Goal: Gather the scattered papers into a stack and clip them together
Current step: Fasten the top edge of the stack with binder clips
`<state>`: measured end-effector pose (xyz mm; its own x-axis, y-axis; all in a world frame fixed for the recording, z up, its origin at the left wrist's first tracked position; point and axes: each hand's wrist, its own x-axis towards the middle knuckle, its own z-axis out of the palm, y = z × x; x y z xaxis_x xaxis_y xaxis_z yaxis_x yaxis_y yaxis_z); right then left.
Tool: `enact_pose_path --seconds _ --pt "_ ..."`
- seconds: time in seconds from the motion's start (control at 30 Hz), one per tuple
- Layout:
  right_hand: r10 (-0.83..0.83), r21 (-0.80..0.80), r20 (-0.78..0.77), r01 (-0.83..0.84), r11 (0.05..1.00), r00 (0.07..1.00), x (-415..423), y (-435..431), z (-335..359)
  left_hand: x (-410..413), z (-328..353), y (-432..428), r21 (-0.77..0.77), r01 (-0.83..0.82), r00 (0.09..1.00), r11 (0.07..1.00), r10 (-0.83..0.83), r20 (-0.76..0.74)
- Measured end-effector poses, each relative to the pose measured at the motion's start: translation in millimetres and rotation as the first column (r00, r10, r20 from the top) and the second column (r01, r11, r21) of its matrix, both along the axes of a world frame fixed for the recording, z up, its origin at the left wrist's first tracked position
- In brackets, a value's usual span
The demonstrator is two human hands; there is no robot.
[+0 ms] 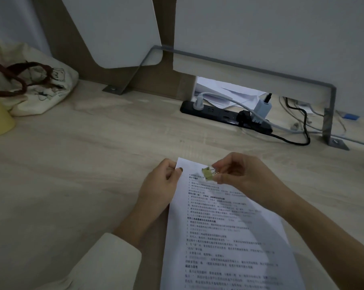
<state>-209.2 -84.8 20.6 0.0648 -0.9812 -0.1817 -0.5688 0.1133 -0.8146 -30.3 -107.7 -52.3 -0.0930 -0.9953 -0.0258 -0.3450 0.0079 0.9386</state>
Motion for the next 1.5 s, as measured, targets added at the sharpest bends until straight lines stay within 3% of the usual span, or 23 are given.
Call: enact_pose_path --seconds 0.1,0.2,0.37,0.63,0.97,1.13,1.5 --pt "0.132 -0.131 -0.263 -0.171 0.976 0.956 8.2 -11.6 11.9 0.6 -4.9 1.3 -0.056 -0.004 1.000 0.998 0.004 0.001" --pt "0.244 -0.183 -0.471 -0.365 0.913 0.848 18.3 -26.3 20.7 -0.2 -7.0 2.6 -0.089 -0.013 1.000 0.996 0.012 -0.015" --pt "0.310 -0.135 -0.605 -0.478 0.868 0.734 31.5 -45.6 27.0 -0.7 -6.5 2.1 -0.134 0.019 1.000 0.991 -0.022 -0.017" --pt "0.346 -0.072 -0.642 -0.503 0.861 0.684 28.6 -62.2 24.4 -1.2 -3.0 4.6 -0.157 0.040 0.998 0.987 -0.048 -0.047" --pt "0.496 0.109 -0.492 -0.514 0.851 0.716 32.0 -77.7 40.5 2.6 -2.4 2.5 -0.235 0.074 0.995 0.969 -0.056 0.083" --pt "0.555 0.172 -0.493 -0.550 0.817 0.670 36.0 -82.7 40.1 1.7 -0.8 0.4 -0.203 0.067 0.997 0.977 -0.057 0.057" --pt "0.583 0.203 -0.443 -0.558 0.805 0.681 31.8 -86.6 37.3 1.8 0.7 0.0 -0.151 0.058 0.998 0.987 -0.062 -0.026"
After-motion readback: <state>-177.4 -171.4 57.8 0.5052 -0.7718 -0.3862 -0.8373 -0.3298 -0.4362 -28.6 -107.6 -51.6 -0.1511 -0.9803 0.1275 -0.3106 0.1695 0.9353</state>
